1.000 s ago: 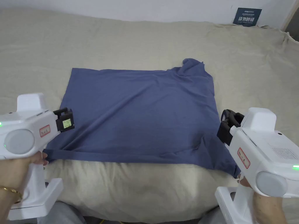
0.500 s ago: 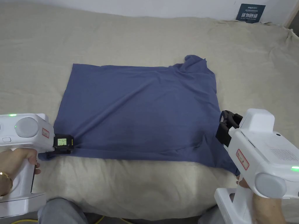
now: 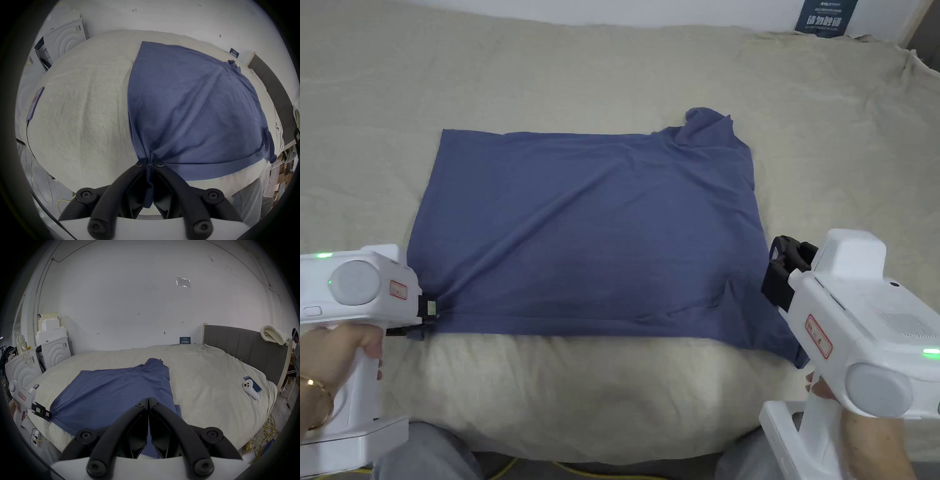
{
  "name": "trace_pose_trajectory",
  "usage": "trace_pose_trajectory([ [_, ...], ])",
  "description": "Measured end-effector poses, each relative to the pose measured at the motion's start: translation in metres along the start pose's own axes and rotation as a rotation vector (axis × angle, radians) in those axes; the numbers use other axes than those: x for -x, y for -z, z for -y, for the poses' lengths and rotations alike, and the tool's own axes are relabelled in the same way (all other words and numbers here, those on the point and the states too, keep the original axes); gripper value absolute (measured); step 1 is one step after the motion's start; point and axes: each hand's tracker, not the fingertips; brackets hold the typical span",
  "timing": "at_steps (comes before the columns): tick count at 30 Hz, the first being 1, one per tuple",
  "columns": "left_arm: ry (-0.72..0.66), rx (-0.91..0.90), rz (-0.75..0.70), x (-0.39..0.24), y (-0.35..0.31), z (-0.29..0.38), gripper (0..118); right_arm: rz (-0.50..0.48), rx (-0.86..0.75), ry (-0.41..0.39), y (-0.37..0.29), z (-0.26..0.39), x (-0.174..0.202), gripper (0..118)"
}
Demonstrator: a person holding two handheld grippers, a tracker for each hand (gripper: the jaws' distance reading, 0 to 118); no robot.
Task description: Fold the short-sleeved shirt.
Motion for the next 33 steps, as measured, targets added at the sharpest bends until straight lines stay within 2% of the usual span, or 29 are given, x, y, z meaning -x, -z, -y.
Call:
trace_pose_trajectory([
  [5, -0.016, -0.189, 0.024, -0.001, -0.034, 0.0, 3, 0.01, 0.052, 0.015, 0.001, -0.014, -0.018, 0],
  [9, 0.006, -0.259, 0.024, -0.009, -0.049, 0.0, 3, 0.028, 0.239, 0.013, 0.014, -0.029, -0.035, 0],
  [11, 0.0, -0.293, 0.031, -0.012, -0.053, 0.001, 3, 0.015, 0.376, -0.004, 0.028, -0.033, -0.045, 4],
  [12, -0.002, -0.297, 0.033, -0.013, -0.055, 0.002, 3, 0.014, 0.418, 0.002, 0.034, -0.032, -0.05, 14],
  [14, -0.007, -0.307, 0.036, -0.014, -0.056, 0.001, 3, 0.015, 0.532, -0.003, 0.047, -0.026, -0.059, 73],
  [15, -0.008, -0.31, 0.037, -0.014, -0.057, 0.002, 3, 0.01, 0.579, 0.001, 0.052, -0.021, -0.06, 95],
  [16, -0.01, -0.309, 0.038, -0.014, -0.057, 0.002, 3, 0.002, 0.625, 0.005, 0.057, -0.015, -0.063, 103],
  [21, -0.038, -0.293, 0.037, -0.008, -0.05, 0.003, 3, -0.014, 0.736, 0.052, 0.072, 0.016, -0.069, 103],
  [26, -0.056, -0.271, 0.03, -0.004, -0.042, 0.007, 3, 0.014, 0.757, 0.045, 0.081, 0.042, -0.063, 102],
  [27, -0.058, -0.267, 0.03, -0.004, -0.041, 0.007, 3, 0.01, 0.762, 0.045, 0.086, 0.048, -0.066, 99],
  [30, -0.065, -0.257, 0.024, -0.003, -0.039, 0.008, 3, -0.019, 0.764, 0.065, 0.087, 0.053, -0.065, 47],
  [33, -0.083, -0.248, 0.03, -0.001, -0.036, 0.009, 3, -0.019, 0.745, 0.043, 0.085, 0.053, -0.063, 11],
])
